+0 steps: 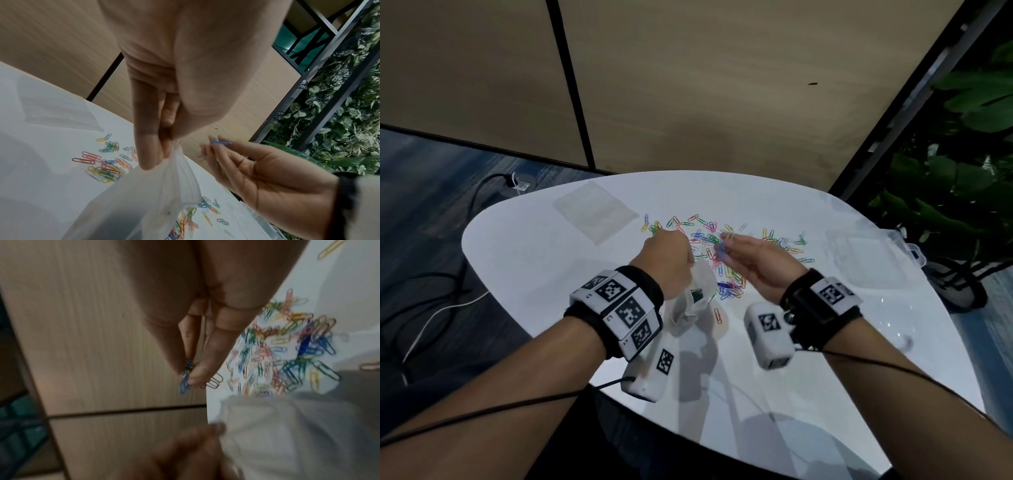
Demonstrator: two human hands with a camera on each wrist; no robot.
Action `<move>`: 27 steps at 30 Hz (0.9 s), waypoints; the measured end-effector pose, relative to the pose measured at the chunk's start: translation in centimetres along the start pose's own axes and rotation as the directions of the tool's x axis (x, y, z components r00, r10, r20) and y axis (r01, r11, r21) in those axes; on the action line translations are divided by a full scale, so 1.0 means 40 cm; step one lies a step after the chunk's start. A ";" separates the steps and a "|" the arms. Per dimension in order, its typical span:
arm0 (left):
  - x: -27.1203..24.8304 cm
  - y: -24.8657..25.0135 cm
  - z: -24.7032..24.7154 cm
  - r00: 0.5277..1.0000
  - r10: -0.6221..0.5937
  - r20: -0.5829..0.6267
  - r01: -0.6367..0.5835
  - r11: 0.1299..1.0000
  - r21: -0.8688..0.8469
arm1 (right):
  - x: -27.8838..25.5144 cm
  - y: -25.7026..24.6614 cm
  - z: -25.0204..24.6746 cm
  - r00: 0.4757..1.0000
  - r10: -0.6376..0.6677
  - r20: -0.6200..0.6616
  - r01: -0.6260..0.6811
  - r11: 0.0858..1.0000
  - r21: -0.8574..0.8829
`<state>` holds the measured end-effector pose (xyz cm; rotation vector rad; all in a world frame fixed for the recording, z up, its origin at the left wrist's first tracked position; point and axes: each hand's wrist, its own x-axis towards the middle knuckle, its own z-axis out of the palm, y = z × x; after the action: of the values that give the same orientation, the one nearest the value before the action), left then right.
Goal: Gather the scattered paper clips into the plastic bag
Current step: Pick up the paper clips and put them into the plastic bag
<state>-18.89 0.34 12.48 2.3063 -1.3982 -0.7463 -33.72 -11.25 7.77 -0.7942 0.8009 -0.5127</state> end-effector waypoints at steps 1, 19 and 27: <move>0.000 0.005 -0.001 1.000 0.002 -0.011 -0.002 1.000 0.000 | -0.015 0.015 0.021 1.000 -0.011 -0.009 0.011 0.998 -0.062; 0.010 0.036 0.026 0.999 0.009 -0.036 -0.010 0.999 -0.043 | -0.029 0.067 0.074 0.928 -0.356 0.112 0.197 0.213 -0.957; 0.008 0.030 0.015 0.999 0.011 -0.040 -0.012 1.000 -0.025 | -0.033 0.008 0.057 0.987 -0.043 0.153 0.144 0.643 -0.752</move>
<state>-19.98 -0.48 12.54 2.2794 -1.3764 -0.7070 -32.68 -9.20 9.08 -1.6566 0.8644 -0.1850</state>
